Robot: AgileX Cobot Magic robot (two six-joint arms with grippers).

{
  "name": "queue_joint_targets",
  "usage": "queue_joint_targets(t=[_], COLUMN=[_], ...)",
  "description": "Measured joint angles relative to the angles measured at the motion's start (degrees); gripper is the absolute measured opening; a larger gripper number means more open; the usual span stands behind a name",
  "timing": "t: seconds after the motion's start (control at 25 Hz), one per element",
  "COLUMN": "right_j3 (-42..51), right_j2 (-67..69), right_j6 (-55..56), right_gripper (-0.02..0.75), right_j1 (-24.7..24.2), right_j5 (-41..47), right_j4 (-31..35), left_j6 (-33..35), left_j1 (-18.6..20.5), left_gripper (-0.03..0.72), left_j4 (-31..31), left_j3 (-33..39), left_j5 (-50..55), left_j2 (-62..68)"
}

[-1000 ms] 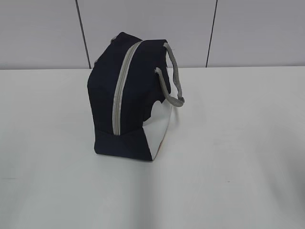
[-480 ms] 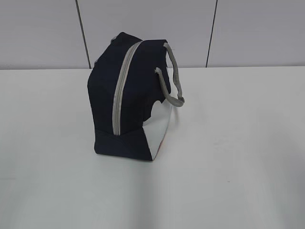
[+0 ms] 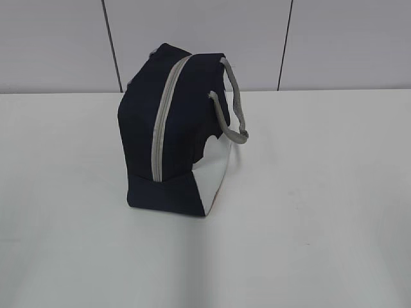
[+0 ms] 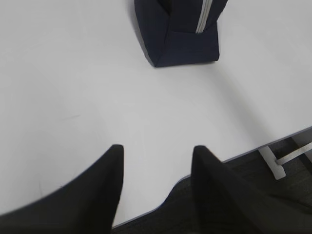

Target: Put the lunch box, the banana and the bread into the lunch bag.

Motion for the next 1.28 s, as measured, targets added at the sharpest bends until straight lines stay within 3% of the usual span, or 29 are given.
queue_joint_targets(t=[0.4, 1.28], right_j3=[3.2, 3.3], right_j2=[-6.7, -7.0], right_j6=[2.4, 4.1], right_gripper=[0.491, 0.496], right_j1=[0.0, 0.0], right_j5=[-0.6, -0.6], right_j4=[-1.9, -3.1], left_j6=[0.0, 0.0], left_j1=[0.0, 0.0], left_gripper=[0.298, 0.298], left_j4=[0.0, -0.1], left_j3=[0.0, 0.0], left_j5=[0.0, 0.0], left_j2=[0.0, 0.0])
